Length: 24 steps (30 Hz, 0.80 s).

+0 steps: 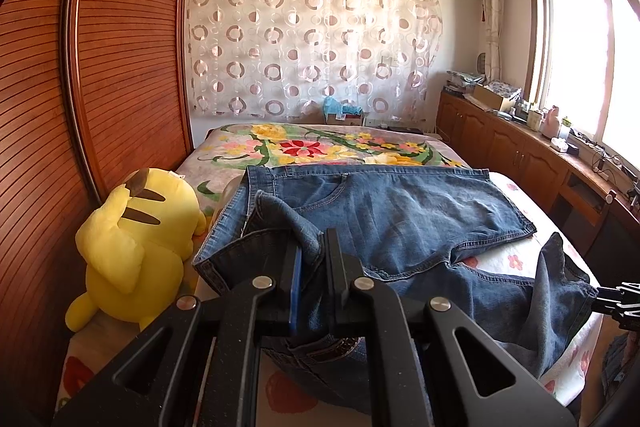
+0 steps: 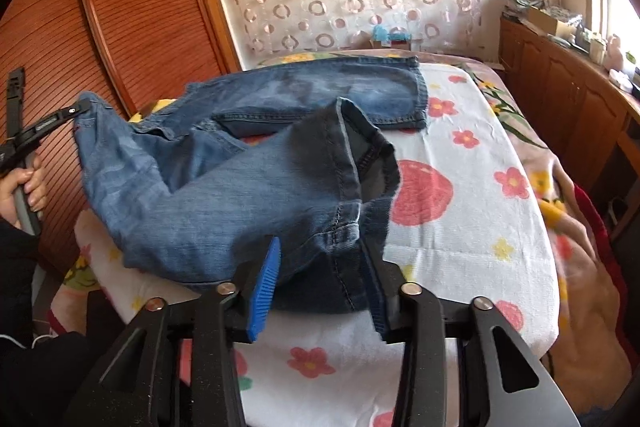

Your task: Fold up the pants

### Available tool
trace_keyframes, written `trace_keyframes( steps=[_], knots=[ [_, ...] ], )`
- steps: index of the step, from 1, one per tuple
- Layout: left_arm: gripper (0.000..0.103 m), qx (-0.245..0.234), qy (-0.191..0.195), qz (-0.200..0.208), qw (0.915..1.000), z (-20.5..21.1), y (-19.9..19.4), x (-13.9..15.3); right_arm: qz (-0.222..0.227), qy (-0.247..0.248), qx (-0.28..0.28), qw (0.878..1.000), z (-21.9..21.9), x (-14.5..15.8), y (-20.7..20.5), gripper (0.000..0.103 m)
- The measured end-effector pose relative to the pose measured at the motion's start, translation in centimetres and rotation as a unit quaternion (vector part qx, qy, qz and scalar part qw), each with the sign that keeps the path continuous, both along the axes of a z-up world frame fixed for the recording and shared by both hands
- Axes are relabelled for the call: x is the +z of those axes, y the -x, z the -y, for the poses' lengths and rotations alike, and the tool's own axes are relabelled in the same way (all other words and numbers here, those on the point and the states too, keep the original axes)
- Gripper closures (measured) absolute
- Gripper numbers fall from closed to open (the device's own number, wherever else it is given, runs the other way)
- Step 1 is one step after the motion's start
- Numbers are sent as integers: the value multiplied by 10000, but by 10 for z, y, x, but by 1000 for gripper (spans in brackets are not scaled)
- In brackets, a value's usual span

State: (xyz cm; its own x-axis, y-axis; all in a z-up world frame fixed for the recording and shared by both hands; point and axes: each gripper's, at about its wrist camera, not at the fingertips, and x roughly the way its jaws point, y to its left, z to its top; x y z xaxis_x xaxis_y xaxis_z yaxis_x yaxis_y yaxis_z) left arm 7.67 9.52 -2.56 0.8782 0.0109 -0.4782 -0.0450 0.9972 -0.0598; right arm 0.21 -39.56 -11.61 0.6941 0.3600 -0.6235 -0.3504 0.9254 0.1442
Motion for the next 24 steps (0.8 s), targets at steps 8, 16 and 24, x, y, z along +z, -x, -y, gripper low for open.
trace_keyframes(
  steps=[8,16,24],
  knots=[
    [93,12,-19,-19,10000,2,0,-1,-303,108,-49,9995,0,-12,-11,64],
    [93,174,8,124,9998,4,-5,4,233,-105,118,9996,-1,15,-17,91],
    [93,254,129,222,9993,-17,-34,23,1036,-139,-83,9945,8,67,-52,91]
  ],
)
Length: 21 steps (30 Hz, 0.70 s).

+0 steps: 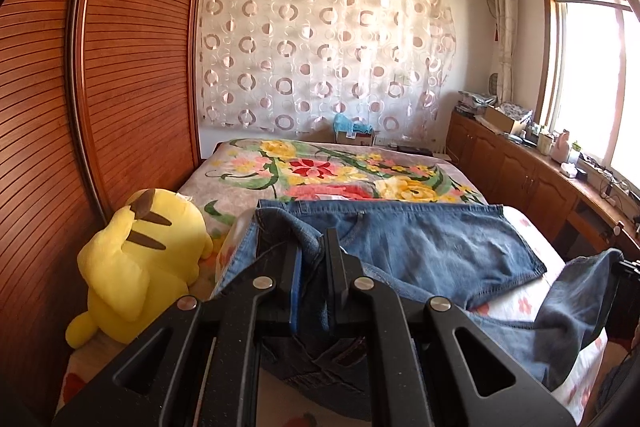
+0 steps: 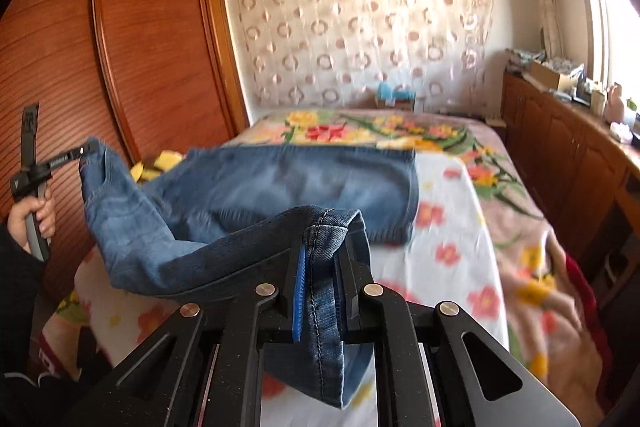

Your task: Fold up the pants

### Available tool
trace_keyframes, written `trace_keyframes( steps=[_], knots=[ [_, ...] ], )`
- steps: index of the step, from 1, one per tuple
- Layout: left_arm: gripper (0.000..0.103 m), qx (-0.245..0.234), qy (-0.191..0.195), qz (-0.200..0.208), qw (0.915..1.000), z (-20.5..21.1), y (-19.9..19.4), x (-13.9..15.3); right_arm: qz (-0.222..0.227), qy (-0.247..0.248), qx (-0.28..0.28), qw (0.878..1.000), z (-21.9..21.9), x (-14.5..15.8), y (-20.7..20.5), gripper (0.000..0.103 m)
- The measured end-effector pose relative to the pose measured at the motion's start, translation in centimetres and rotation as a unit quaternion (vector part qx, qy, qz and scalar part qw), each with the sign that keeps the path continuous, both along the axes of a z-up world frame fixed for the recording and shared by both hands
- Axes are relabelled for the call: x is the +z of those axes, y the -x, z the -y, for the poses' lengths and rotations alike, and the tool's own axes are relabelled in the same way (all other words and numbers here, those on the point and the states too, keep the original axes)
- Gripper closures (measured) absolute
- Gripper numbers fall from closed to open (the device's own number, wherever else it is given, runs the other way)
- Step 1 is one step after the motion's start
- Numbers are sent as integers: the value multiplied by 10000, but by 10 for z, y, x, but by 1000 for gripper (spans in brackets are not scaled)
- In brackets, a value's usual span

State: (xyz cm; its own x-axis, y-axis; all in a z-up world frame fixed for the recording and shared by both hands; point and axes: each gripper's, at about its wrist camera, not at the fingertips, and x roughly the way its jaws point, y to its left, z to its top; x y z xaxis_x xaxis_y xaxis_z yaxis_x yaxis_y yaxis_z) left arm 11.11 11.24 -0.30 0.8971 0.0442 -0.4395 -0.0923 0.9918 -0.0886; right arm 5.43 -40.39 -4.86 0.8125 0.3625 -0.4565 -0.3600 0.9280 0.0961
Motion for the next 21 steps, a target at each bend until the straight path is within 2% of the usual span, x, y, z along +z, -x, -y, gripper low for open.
trace_keyframes(
  steps=[7,13,21],
  knots=[
    [93,108,60,-116,9999,-11,-28,-6,9,-11,-188,9998,3,-1,-38,91],
    [93,164,267,-232,9992,-27,-61,-8,184,53,-315,9993,-4,4,-67,91],
    [93,189,269,-193,9993,-43,-110,10,572,221,-393,9973,-21,9,-102,91]
  ],
)
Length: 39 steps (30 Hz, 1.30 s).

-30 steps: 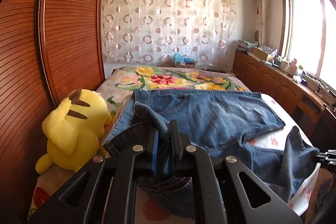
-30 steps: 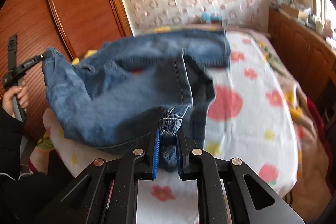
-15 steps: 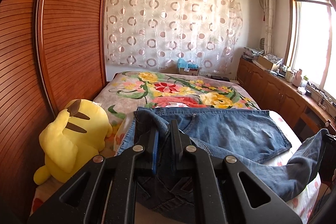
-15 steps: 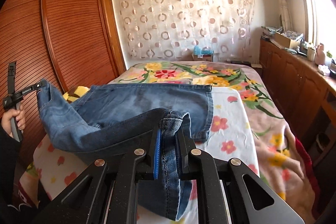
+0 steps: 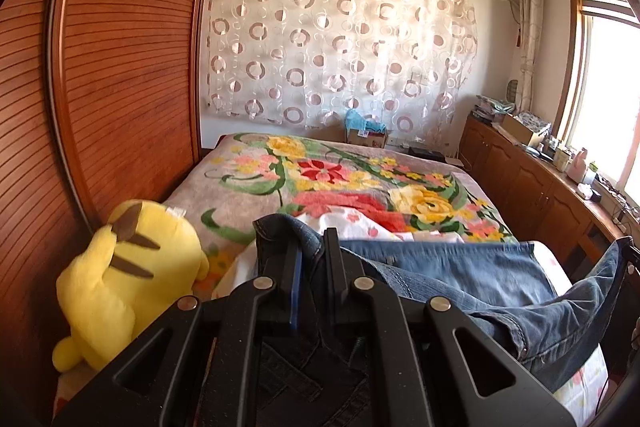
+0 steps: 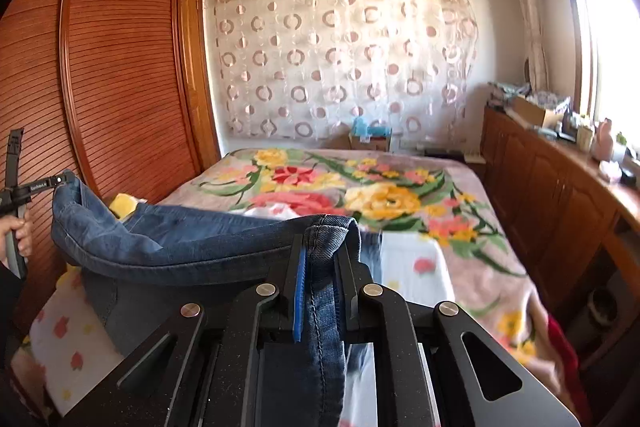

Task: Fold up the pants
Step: 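Carry the held leg over the jeans toward the waistband with the right gripper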

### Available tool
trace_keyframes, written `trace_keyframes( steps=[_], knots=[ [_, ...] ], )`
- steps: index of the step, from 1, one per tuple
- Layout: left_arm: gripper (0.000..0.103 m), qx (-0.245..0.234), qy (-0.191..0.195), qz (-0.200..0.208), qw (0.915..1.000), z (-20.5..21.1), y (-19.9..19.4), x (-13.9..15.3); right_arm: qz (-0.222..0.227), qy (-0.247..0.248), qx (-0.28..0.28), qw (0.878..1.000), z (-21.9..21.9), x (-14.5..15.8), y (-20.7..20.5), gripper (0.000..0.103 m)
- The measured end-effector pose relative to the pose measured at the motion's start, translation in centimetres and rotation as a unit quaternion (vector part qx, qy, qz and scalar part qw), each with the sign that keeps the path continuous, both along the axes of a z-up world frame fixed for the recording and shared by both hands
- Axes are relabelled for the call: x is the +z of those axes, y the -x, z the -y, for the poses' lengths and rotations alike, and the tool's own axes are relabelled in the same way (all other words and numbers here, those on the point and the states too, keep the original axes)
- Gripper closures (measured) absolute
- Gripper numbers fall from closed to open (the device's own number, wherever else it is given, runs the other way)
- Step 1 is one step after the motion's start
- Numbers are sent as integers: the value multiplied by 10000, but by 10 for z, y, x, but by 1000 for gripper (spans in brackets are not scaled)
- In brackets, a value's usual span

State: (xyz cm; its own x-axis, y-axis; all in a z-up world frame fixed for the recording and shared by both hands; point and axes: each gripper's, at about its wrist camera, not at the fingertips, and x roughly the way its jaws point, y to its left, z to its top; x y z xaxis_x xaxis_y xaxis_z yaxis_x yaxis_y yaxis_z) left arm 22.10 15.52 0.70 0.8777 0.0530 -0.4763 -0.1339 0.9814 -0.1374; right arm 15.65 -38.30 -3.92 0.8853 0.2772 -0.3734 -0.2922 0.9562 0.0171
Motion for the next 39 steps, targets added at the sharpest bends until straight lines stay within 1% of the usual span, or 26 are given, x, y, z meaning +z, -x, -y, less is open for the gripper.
trace_keyframes(
  steps=[3,7,10,14,19,20,23,24,26,27,28,30,31,33,36,38,39],
  knots=[
    [93,0,-64,-4,10000,-2,-21,5,42,73,-38,10000,-8,-1,-21,91],
    [93,-22,-82,-103,9999,-5,-49,2,60,234,-83,9997,-20,-9,-44,91],
    [93,-21,-77,-221,9997,-5,-68,-7,-6,286,-127,9995,-26,-19,-60,91],
    [93,-3,49,-384,9993,-12,-91,-20,-113,386,-175,9990,-34,-27,-76,91],
    [93,41,43,-553,9985,-16,-107,-35,-271,541,-199,9980,-50,-39,-99,91],
    [93,41,31,-581,9983,-17,-111,-37,-290,572,-204,9977,-53,-35,-108,91],
    [93,4,35,-711,9975,-17,-117,-43,-368,680,-230,9967,-64,-45,-122,91],
    [92,-12,46,-786,9969,-17,-119,-46,-391,722,-252,9963,-62,-34,-134,91],
    [88,-22,-2,-857,9963,-17,-119,-49,-517,814,-300,9949,-67,-39,-146,91],
    [77,-8,-100,-875,9961,-16,-118,-50,-572,852,-320,9942,-69,-38,-156,91],
    [60,51,-195,-841,9963,-16,-114,-50,-627,912,-352,9932,-72,-40,-161,91],
    [50,28,-193,-769,9968,-20,-108,-48,-704,1018,-405,9915,-74,-35,-170,91],
    [42,-24,-145,-793,9967,-23,-105,-49,-752,1048,-415,9908,-77,-35,-173,91],
    [33,-86,-135,-857,9962,-25,-99,-51,-810,1105,-456,9895,-79,-30,-176,91],
    [33,-53,-333,-919,9952,-24,-91,-56,-943,1143,-526,9876,-82,-26,-179,91],
    [33,-110,-388,-977,9944,-21,-84,-61,-1042,1049,-488,9878,-80,-21,-179,91],
    [33,-132,-394,-1000,9941,-20,-80,-64,-1095,1025,-468,9876,-78,-21,-179,87]
  ],
)
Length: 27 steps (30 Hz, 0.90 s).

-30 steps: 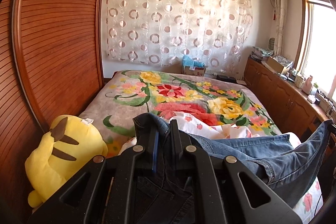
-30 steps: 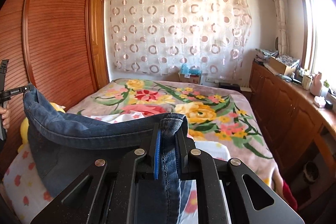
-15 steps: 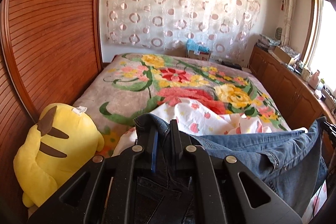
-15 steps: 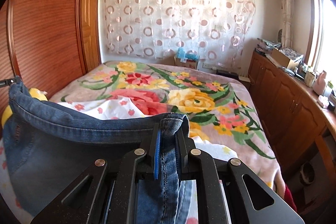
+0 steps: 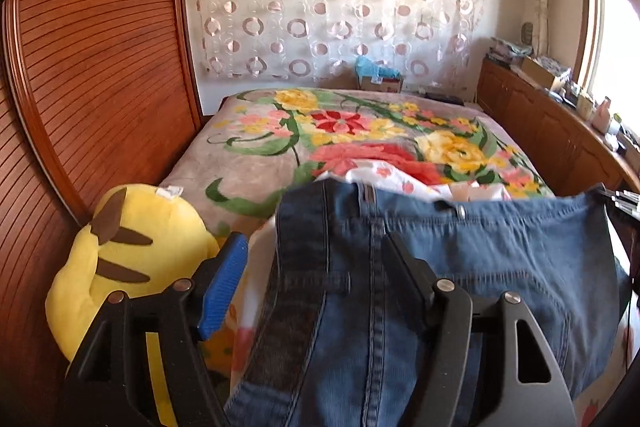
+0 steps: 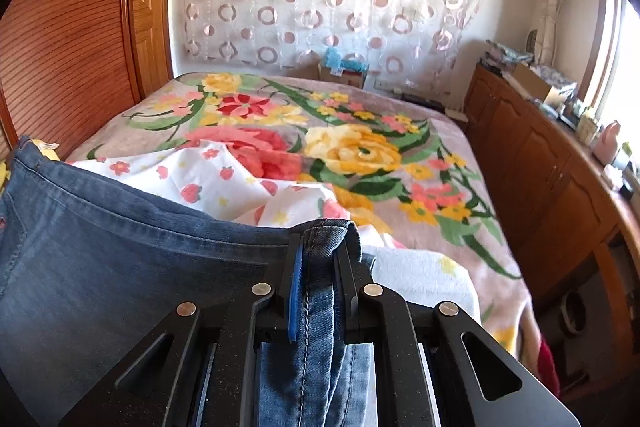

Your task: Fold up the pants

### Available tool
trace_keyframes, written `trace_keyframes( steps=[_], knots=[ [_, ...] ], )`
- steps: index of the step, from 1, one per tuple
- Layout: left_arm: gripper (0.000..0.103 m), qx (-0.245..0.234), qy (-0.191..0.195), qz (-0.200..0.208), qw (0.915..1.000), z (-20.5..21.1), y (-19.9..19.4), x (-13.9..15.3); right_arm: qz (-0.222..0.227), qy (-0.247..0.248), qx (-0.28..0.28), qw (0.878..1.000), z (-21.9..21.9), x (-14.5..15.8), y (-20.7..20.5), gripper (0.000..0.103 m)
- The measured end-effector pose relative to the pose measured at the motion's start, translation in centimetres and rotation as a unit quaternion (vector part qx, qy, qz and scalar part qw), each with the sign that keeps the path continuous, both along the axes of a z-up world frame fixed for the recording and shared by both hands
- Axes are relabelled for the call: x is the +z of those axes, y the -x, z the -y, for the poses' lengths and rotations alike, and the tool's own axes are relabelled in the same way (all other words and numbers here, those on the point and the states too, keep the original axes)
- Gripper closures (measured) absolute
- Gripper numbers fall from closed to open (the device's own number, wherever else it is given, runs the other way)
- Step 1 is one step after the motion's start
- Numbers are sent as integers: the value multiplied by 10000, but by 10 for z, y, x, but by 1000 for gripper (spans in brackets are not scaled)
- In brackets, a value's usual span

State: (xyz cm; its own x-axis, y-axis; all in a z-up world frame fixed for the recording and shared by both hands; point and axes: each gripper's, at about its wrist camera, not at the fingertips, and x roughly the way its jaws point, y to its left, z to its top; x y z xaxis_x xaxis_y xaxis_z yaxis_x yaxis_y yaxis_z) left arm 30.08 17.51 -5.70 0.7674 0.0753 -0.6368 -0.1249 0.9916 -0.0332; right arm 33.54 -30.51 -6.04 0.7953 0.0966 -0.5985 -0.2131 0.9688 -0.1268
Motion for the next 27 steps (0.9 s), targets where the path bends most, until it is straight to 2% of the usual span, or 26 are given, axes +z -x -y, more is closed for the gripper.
trace_keyframes(
  steps=[1,7,12,15,18,27],
  knots=[
    [33,-24,-3,-22,10000,2,5,-3,-52,16,-32,10000,1,3,1,79],
    [33,-152,86,-67,9998,12,28,-10,-44,-300,-104,9995,22,20,36,59],
    [33,-263,234,-6,9994,26,51,-9,-201,-437,-41,9988,42,21,80,58],
    [33,-351,260,-12,9990,37,61,-12,-312,-564,-30,9979,53,21,106,52],
    [33,-448,301,-39,9985,46,71,-15,-394,-623,-24,9973,60,21,129,51],
    [33,-570,312,-262,9975,59,85,-31,-936,-682,-141,9932,65,4,151,49]
  ],
)
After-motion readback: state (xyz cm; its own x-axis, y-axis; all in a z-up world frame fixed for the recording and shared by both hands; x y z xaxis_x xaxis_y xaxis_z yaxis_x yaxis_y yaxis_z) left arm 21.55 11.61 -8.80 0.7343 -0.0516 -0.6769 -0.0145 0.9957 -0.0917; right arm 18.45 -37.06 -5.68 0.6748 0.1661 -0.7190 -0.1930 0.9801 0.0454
